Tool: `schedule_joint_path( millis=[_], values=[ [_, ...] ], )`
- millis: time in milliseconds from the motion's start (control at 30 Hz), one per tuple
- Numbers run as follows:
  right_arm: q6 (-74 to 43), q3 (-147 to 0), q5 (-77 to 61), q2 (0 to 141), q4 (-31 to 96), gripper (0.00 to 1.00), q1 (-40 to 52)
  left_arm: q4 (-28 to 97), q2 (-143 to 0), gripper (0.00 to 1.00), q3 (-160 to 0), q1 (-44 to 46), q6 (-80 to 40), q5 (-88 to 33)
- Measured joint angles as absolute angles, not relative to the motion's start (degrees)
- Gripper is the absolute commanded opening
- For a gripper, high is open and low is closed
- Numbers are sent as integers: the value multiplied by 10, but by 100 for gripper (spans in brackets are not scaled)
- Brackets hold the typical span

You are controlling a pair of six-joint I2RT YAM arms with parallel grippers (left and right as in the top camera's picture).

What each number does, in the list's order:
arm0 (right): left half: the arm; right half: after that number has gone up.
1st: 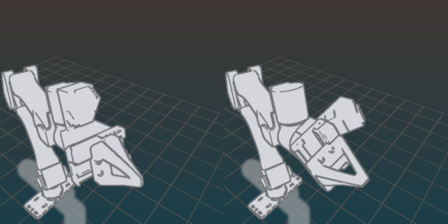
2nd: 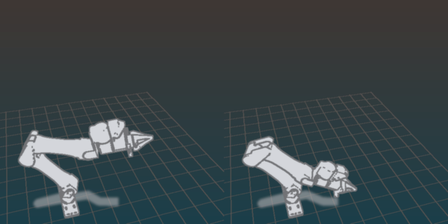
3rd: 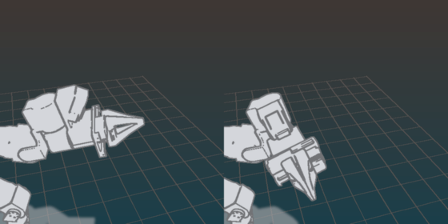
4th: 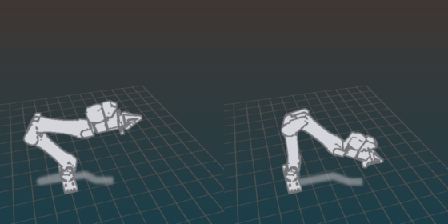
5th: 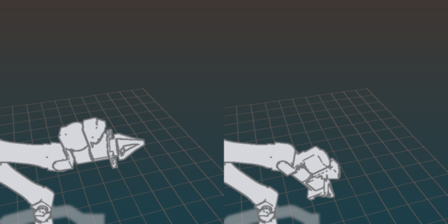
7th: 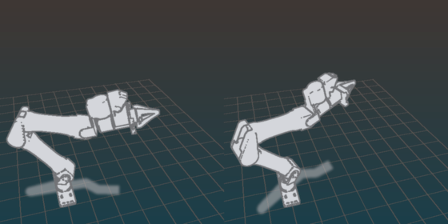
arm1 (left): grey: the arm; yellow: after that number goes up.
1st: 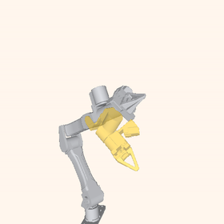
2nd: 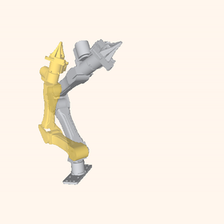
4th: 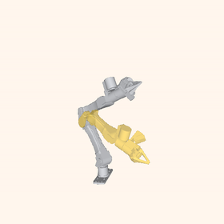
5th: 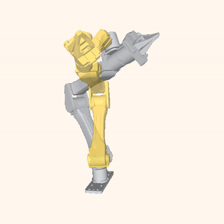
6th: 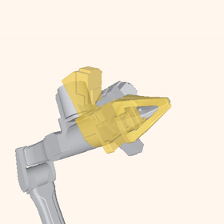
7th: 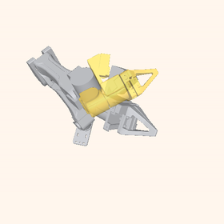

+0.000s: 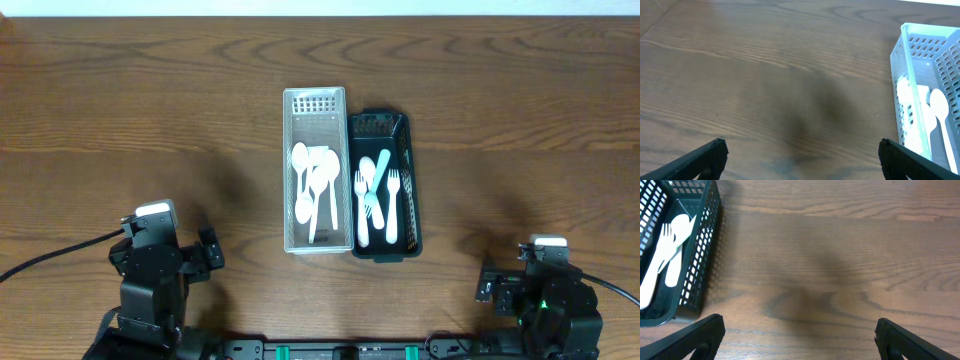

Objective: Pack container

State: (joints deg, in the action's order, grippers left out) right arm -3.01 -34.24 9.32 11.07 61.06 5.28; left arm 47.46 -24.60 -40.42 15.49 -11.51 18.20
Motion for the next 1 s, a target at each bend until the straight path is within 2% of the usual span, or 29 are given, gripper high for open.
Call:
schedule_joint_path(
  millis=[233, 467, 600, 900, 1000],
  values=[
    [-30, -342, 93, 106, 611, 99, 57, 475, -246, 98, -404, 155, -115, 182],
    [-30, -324, 83, 11, 594, 99, 59, 475, -246, 98, -404, 155, -115, 182],
    [-28, -266, 68, 8, 481, 99, 59, 475, -246, 98, -404, 155, -115, 182],
    [-25, -61, 45, 7, 102, 99, 63, 475, -246, 98, -402, 155, -115, 182],
    [-18, -16, 44, 7, 48, 99, 63, 475, -246, 98, -402, 155, -115, 182]
  ],
)
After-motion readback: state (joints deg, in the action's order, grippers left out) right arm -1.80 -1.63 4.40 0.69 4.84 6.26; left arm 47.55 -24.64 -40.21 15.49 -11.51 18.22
